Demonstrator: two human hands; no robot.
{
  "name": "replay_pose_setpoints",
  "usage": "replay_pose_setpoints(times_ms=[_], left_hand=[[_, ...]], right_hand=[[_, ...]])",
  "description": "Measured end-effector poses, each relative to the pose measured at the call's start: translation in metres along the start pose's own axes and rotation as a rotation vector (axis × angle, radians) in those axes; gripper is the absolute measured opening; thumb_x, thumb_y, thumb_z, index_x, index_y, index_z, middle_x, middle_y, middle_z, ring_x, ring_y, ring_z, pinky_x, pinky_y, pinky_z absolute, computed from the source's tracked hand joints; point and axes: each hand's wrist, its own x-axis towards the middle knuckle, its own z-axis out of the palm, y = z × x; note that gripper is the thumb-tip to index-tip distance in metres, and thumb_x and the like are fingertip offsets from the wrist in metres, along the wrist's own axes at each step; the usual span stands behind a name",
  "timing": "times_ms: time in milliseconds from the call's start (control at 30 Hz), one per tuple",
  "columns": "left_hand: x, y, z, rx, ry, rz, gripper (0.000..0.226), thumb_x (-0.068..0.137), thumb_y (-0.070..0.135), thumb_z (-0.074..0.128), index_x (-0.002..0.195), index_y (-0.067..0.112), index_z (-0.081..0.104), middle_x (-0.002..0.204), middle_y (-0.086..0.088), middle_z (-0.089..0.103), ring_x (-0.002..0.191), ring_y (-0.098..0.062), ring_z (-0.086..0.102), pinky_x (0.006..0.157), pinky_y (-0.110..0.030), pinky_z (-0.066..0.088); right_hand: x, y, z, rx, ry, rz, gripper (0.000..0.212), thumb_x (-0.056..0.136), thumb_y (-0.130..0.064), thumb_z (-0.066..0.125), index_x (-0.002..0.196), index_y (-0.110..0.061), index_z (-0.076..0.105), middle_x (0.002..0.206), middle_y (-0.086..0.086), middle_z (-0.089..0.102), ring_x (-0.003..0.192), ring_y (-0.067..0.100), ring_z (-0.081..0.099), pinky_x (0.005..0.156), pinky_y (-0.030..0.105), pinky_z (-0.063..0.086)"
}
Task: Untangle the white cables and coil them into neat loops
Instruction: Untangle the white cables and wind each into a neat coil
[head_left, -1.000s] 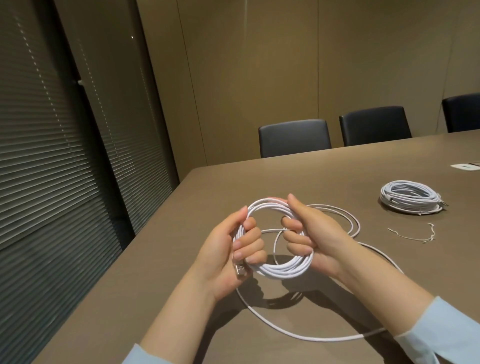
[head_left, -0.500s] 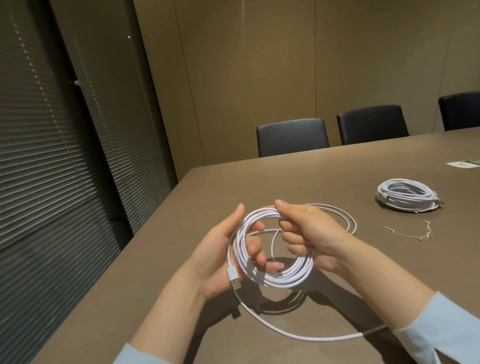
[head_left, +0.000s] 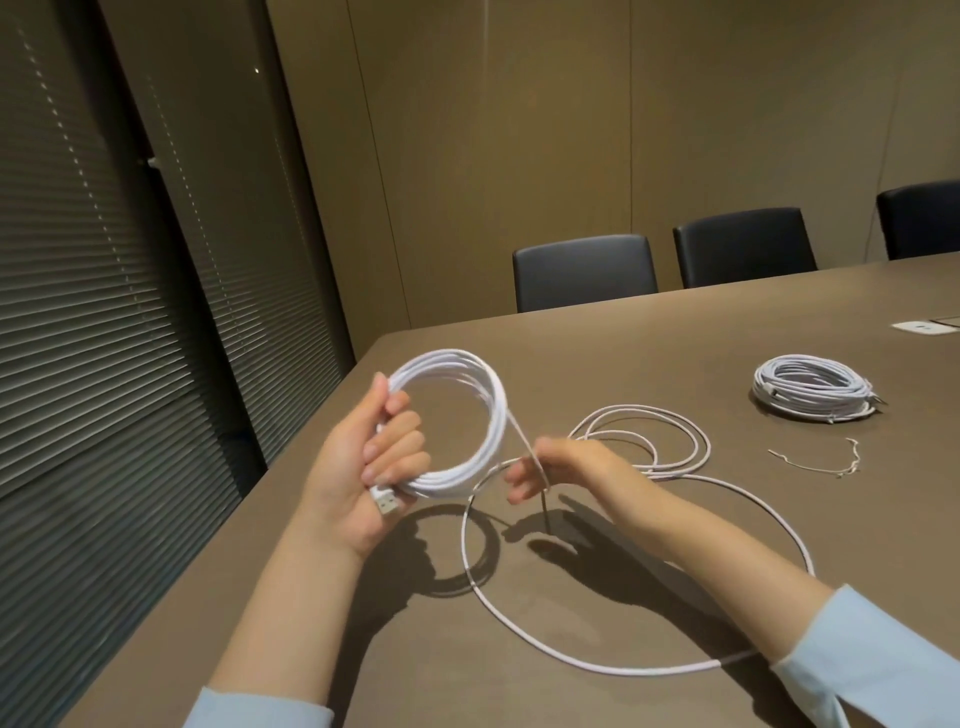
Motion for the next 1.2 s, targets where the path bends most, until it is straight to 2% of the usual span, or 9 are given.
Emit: replay_pose_setpoints(times_ms=[100, 233, 367, 567, 767, 933, 1033, 1100, 1200], left_hand=[[-0.004, 0.014, -0.008, -0.034, 0.042, 0.087, 0.039, 0.099, 0.037, 0.041, 0.067, 0.016, 0.047, 0.038, 0.007, 0.027, 0.035, -0.006, 0.008, 0.028, -0.011, 0.021], [-0.004, 0.024, -0.022, -0.089, 0.069, 0.147, 0.039, 0.099, 0.037, 0.043, 0.066, 0.015, 0.049, 0.039, 0.007, 0.029, 0.036, -0.006, 0.009, 0.03, -0.012, 0.021], [-0.009, 0.04, -0.038, -0.228, 0.122, 0.256, 0.041, 0.101, 0.037, 0.042, 0.067, 0.016, 0.048, 0.041, 0.007, 0.032, 0.028, -0.008, 0.025, 0.031, -0.014, 0.027], [-0.005, 0.043, -0.051, -0.284, 0.297, 0.33, 0.044, 0.103, 0.042, 0.038, 0.067, 0.017, 0.045, 0.043, 0.007, 0.029, 0.029, -0.009, 0.025, 0.032, -0.016, 0.028], [0.001, 0.034, -0.053, -0.07, 0.502, 0.409, 0.042, 0.102, 0.045, 0.04, 0.068, 0.02, 0.041, 0.049, 0.008, 0.023, 0.035, -0.007, 0.019, 0.035, -0.017, 0.023], [0.007, 0.02, -0.041, 0.162, 0.48, 0.391, 0.041, 0.103, 0.043, 0.038, 0.07, 0.019, 0.04, 0.048, 0.006, 0.02, 0.036, -0.007, 0.016, 0.036, -0.019, 0.02], [0.01, 0.012, -0.033, 0.251, 0.401, 0.357, 0.04, 0.102, 0.043, 0.039, 0.07, 0.019, 0.039, 0.048, 0.006, 0.021, 0.036, -0.007, 0.017, 0.035, -0.019, 0.021], [0.01, 0.008, -0.028, 0.282, 0.347, 0.317, 0.04, 0.101, 0.043, 0.041, 0.07, 0.018, 0.041, 0.049, 0.005, 0.023, 0.037, -0.007, 0.019, 0.035, -0.019, 0.024], [0.006, 0.004, -0.02, 0.242, 0.272, 0.259, 0.04, 0.1, 0.044, 0.042, 0.069, 0.018, 0.044, 0.05, 0.006, 0.025, 0.037, -0.006, 0.021, 0.036, -0.018, 0.026]], right_hand=[[0.0, 0.011, -0.008, -0.444, 0.052, -0.028, 0.003, 0.081, -0.016, 0.064, 0.078, -0.014, 0.065, 0.08, 0.004, 0.072, 0.08, 0.011, 0.067, 0.081, 0.03, 0.052], [0.004, 0.019, -0.032, -0.724, 0.284, -0.004, 0.024, 0.083, -0.03, 0.068, 0.072, -0.013, 0.057, 0.071, 0.003, 0.065, 0.074, 0.018, 0.06, 0.07, 0.032, 0.046], [0.003, 0.027, -0.059, -0.63, 0.422, 0.057, 0.036, 0.09, -0.042, 0.062, 0.071, -0.011, 0.059, 0.07, 0.006, 0.066, 0.07, 0.02, 0.061, 0.064, 0.031, 0.044], [0.002, 0.017, -0.044, -0.61, 0.366, -0.094, 0.02, 0.096, -0.035, 0.057, 0.083, -0.02, 0.06, 0.064, -0.002, 0.066, 0.059, 0.004, 0.056, 0.057, 0.015, 0.039], [0.0, -0.002, -0.01, -0.622, 0.47, -0.448, 0.029, 0.102, -0.021, 0.042, 0.119, -0.017, 0.065, 0.083, -0.014, 0.055, 0.08, 0.002, 0.052, 0.071, 0.004, 0.034], [-0.006, -0.008, 0.014, -0.664, 0.42, -0.684, 0.035, 0.098, -0.025, 0.045, 0.126, -0.017, 0.063, 0.075, -0.012, 0.041, 0.067, 0.003, 0.044, 0.062, 0.012, 0.036], [-0.015, -0.011, 0.029, -0.865, 0.317, -0.757, 0.037, 0.098, -0.032, 0.042, 0.132, -0.027, 0.057, 0.08, -0.015, 0.034, 0.063, 0.004, 0.037, 0.05, 0.024, 0.035], [-0.02, -0.012, 0.038, -1.027, 0.257, -0.775, 0.034, 0.099, -0.037, 0.039, 0.127, -0.032, 0.058, 0.078, -0.014, 0.036, 0.061, 0.006, 0.04, 0.046, 0.022, 0.031], [-0.024, -0.01, 0.046, -1.007, 0.164, -0.718, 0.029, 0.099, -0.043, 0.034, 0.107, -0.035, 0.061, 0.078, -0.012, 0.051, 0.067, 0.011, 0.053, 0.049, 0.031, 0.042]])
